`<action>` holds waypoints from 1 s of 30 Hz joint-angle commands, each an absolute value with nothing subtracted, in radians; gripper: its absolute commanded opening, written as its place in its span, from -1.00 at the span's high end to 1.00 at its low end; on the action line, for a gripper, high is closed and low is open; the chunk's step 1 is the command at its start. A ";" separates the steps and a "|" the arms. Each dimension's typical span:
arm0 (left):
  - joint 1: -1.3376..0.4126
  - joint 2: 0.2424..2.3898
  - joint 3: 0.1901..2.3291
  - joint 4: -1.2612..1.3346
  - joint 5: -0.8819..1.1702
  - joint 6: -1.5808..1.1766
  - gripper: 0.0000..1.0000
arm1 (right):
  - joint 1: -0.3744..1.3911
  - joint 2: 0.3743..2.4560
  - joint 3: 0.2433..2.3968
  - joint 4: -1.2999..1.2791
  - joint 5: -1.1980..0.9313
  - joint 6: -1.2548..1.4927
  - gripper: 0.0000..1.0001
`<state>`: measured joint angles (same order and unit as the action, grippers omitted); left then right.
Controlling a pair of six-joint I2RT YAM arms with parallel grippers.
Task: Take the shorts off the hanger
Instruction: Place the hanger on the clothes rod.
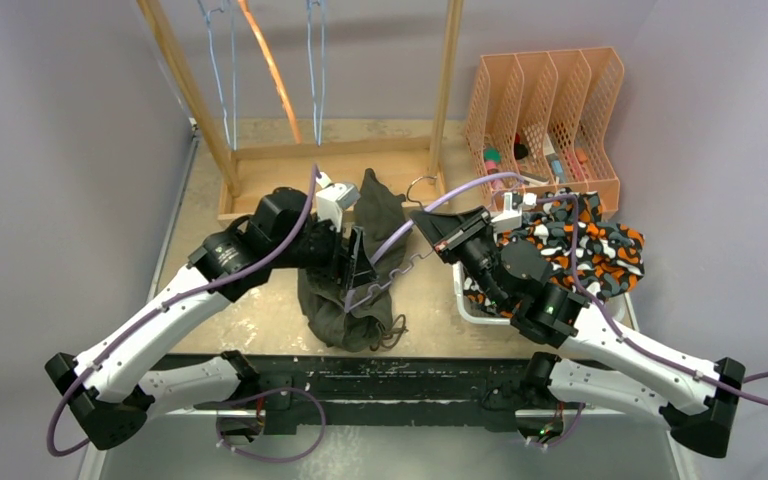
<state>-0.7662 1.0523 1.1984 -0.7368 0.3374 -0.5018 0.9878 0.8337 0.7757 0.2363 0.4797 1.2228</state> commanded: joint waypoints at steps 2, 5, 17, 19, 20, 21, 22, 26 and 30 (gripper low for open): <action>-0.769 1.024 1.119 -0.646 0.356 -0.509 -0.27 | 0.988 0.818 0.841 0.280 0.493 1.246 1.00; -0.770 1.027 1.101 -0.649 0.369 -0.508 -0.10 | 0.986 0.832 0.858 0.251 0.505 1.245 1.00; -0.769 1.014 1.108 -0.658 0.360 -0.506 0.87 | 0.983 0.835 0.844 0.215 0.512 1.298 1.00; -0.768 1.012 1.112 -0.661 0.360 -0.505 1.00 | 0.981 0.832 0.835 0.215 0.515 1.306 1.00; -0.769 1.011 1.117 -0.662 0.358 -0.503 1.00 | 0.981 0.829 0.832 0.213 0.517 1.311 1.00; -0.768 1.009 1.121 -0.663 0.356 -0.503 1.00 | 0.980 0.827 0.827 0.214 0.518 1.317 1.00; -0.768 1.005 1.125 -0.663 0.350 -0.503 1.00 | 0.980 0.824 0.822 0.217 0.518 1.321 1.00; -0.769 0.996 1.137 -0.657 0.331 -0.504 1.00 | 0.980 0.825 0.819 0.218 0.500 1.316 0.83; -0.768 0.987 1.153 -0.628 0.344 -0.520 1.00 | 0.980 0.827 0.796 0.250 0.462 1.298 0.60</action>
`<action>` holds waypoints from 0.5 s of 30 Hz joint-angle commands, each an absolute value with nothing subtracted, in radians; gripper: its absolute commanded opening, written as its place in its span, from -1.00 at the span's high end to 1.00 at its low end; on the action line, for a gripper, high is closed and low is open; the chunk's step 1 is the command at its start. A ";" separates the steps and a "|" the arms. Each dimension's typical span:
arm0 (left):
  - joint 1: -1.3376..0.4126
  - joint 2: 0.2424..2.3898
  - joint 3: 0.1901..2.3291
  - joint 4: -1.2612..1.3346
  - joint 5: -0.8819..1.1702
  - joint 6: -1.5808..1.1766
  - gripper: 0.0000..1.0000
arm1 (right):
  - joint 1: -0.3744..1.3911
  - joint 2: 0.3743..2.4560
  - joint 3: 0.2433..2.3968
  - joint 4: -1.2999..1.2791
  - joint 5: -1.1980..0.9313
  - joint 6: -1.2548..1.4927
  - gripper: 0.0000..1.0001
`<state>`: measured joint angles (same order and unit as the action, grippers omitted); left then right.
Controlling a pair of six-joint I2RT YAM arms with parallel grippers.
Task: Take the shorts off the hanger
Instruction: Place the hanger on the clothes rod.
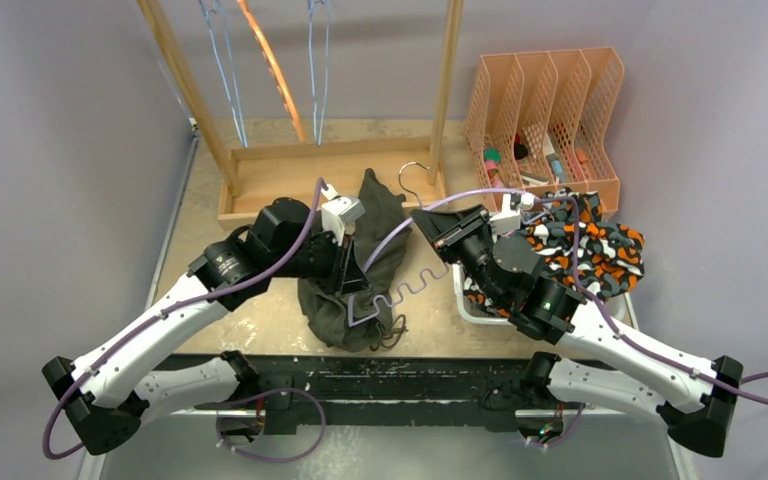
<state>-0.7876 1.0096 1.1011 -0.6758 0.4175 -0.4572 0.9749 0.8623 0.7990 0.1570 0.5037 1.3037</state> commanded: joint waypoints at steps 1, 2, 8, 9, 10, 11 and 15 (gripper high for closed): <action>-0.768 0.984 1.153 -0.615 0.348 -0.529 1.00 | 0.980 0.826 0.784 0.267 0.449 1.292 0.54; -0.768 0.980 1.153 -0.601 0.350 -0.538 1.00 | 0.981 0.823 0.774 0.289 0.436 1.282 0.48; -0.767 0.976 1.184 -0.624 0.255 -0.547 1.00 | 0.980 0.835 0.781 0.304 0.398 1.246 0.17; -0.769 0.979 1.200 -0.647 0.228 -0.541 1.00 | 0.981 0.838 0.785 0.296 0.395 1.239 0.14; -0.767 0.983 1.211 -0.667 0.201 -0.535 1.00 | 0.980 0.839 0.789 0.283 0.393 1.237 0.11; -0.768 0.987 1.224 -0.686 0.171 -0.534 1.00 | 0.982 0.839 0.793 0.276 0.390 1.233 0.09; -0.768 1.010 1.265 -0.745 0.040 -0.535 1.00 | 0.980 0.836 0.800 0.240 0.383 1.230 0.01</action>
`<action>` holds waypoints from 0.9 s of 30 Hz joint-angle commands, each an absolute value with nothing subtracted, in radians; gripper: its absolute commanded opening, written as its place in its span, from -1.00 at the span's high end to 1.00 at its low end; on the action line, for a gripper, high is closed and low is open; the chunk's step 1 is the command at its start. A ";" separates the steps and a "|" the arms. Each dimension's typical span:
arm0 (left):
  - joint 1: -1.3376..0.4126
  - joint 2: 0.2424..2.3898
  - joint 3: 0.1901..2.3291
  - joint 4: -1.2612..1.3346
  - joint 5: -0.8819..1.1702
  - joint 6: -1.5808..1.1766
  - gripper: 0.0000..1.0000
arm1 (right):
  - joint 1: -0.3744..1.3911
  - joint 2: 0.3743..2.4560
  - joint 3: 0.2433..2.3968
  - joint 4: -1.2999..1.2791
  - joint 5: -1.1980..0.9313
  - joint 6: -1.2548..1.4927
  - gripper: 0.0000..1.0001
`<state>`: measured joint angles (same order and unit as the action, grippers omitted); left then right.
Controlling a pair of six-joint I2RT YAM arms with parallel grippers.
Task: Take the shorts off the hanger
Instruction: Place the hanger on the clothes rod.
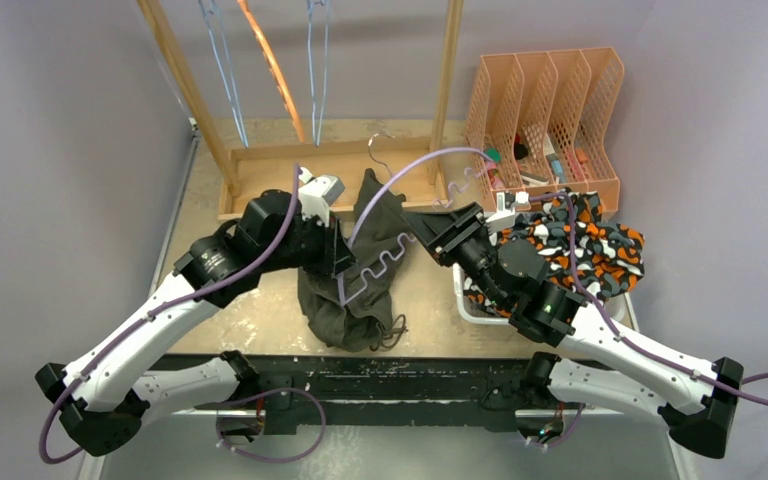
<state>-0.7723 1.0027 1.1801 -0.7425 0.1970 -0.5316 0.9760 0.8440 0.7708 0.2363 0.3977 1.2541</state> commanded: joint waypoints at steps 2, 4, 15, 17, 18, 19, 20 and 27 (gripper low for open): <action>-0.770 1.020 1.276 -0.753 0.002 -0.540 1.00 | 0.980 0.828 0.797 0.217 0.382 1.234 -0.01; -0.769 1.029 1.291 -0.756 -0.026 -0.547 1.00 | 0.981 0.817 0.796 0.189 0.386 1.237 -0.03; -0.773 1.178 1.533 -0.827 -0.130 -0.567 1.00 | 0.982 0.694 0.775 -0.006 0.437 1.244 -0.15; -0.786 1.202 1.579 -0.850 -0.179 -0.577 1.00 | 0.980 0.662 0.758 -0.038 0.454 1.254 -0.15; -0.795 1.215 1.602 -0.865 -0.209 -0.576 1.00 | 0.980 0.646 0.752 -0.053 0.461 1.257 -0.15; -0.806 1.228 1.631 -0.882 -0.252 -0.577 1.00 | 0.980 0.632 0.750 -0.066 0.466 1.259 -0.16; -0.817 1.241 1.659 -0.902 -0.313 -0.575 1.00 | 0.980 0.618 0.745 -0.079 0.471 1.260 -0.16; -0.987 1.395 1.867 -1.059 -0.623 -0.569 1.00 | 0.980 0.614 0.757 0.003 0.422 1.130 -0.21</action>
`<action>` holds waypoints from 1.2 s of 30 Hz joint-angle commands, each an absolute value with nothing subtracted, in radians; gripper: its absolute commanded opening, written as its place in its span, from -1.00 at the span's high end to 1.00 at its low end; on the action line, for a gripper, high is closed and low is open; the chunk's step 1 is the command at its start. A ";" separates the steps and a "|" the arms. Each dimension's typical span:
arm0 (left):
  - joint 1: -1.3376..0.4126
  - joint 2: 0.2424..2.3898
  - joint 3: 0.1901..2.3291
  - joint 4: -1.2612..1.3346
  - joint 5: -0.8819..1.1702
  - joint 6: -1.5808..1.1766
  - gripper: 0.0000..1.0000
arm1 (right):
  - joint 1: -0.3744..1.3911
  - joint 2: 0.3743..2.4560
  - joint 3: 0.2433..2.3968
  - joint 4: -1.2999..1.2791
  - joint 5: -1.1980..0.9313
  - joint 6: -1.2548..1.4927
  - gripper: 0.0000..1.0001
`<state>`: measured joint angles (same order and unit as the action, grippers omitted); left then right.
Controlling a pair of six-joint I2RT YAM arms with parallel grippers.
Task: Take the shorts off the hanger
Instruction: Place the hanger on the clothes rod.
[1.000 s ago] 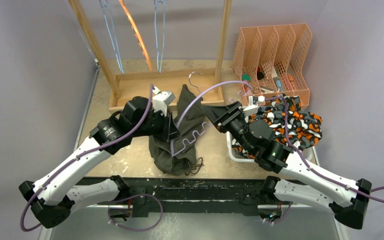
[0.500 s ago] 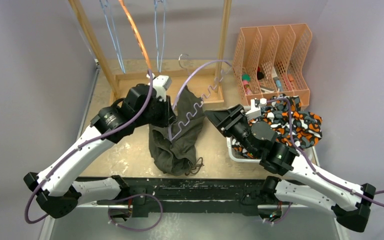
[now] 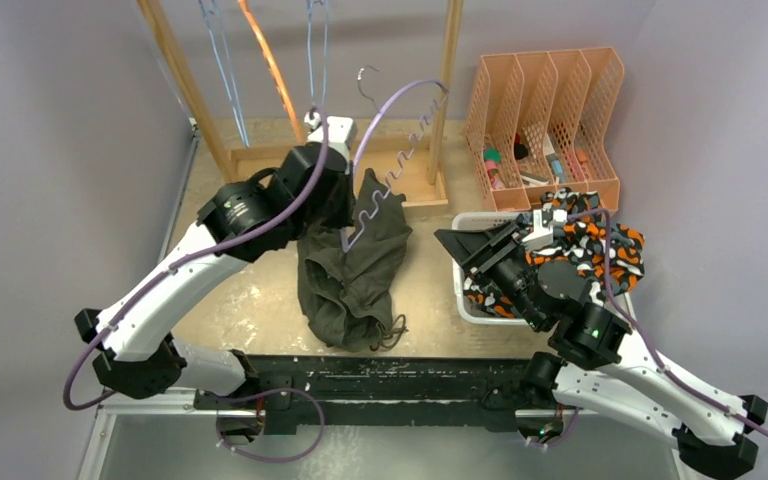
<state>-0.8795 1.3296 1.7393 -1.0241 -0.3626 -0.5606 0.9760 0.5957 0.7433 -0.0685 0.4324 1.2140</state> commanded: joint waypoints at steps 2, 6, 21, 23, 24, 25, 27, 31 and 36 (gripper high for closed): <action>-1.046 1.444 1.931 -1.103 -0.720 -0.575 1.00 | 0.980 0.657 0.780 -0.020 0.421 1.134 -0.21; -1.117 1.489 2.001 -1.149 -0.822 -0.610 1.00 | 0.981 0.721 0.824 -0.074 0.413 1.144 -0.21; -1.137 1.459 2.087 -1.393 -0.973 -0.681 1.00 | 0.980 0.623 0.789 -0.136 0.501 1.177 -0.22; -1.137 1.471 2.117 -1.383 -0.976 -0.655 1.00 | 0.980 0.614 0.793 -0.148 0.505 1.177 -0.22; -1.137 1.482 2.133 -1.377 -0.974 -0.637 1.00 | 0.980 0.612 0.796 -0.153 0.505 1.178 -0.22; -1.137 1.495 2.158 -1.379 -0.974 -0.621 1.00 | 0.981 0.614 0.799 -0.153 0.501 1.177 -0.22; -1.136 1.531 2.202 -1.385 -0.954 -0.588 1.00 | 0.980 0.620 0.805 -0.121 0.477 1.141 -0.23; -1.137 1.534 2.172 -1.359 -0.860 -0.562 1.00 | 0.979 0.668 0.836 0.037 0.378 1.010 -0.24; -1.137 1.472 2.028 -1.300 -0.797 -0.582 1.00 | 0.977 0.813 0.998 0.089 0.401 0.874 -0.24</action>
